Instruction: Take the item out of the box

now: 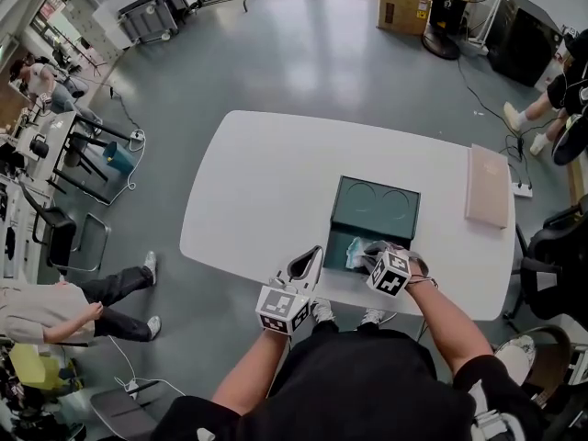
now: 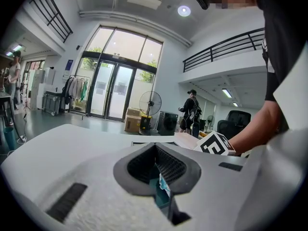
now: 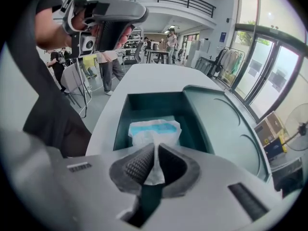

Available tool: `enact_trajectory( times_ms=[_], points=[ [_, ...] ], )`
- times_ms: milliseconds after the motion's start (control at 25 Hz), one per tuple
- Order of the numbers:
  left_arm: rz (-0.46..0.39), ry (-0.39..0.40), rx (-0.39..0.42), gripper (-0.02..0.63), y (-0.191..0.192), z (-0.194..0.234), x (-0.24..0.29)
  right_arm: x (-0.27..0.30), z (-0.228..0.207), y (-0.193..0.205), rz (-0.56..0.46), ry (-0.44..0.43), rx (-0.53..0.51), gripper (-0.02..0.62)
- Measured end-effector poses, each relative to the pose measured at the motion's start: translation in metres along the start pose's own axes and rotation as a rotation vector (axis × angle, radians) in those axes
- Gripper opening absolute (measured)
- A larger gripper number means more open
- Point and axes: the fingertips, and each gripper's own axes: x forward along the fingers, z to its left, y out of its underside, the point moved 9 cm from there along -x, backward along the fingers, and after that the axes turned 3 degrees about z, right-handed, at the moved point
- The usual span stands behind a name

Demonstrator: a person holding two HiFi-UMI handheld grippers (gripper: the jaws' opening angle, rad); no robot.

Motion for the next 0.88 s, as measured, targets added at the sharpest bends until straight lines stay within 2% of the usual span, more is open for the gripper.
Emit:
enact_trajectory(
  times_ms=[440,720,880],
  points=[
    [-0.002,-0.012,0.003,0.009,-0.001,0.001,0.002,-0.051,0.001,-0.013,-0.145,0.114,0.104,0.009],
    [-0.014,-0.016,0.013,0.009,-0.006,-0.003,0.003,-0.105,-0.003,-0.028,-0.361,0.323,0.207,0.009],
    [-0.032,-0.014,0.02,0.009,-0.015,-0.005,0.002,-0.138,-0.005,-0.043,-0.493,0.412,0.25,0.009]
  ],
)
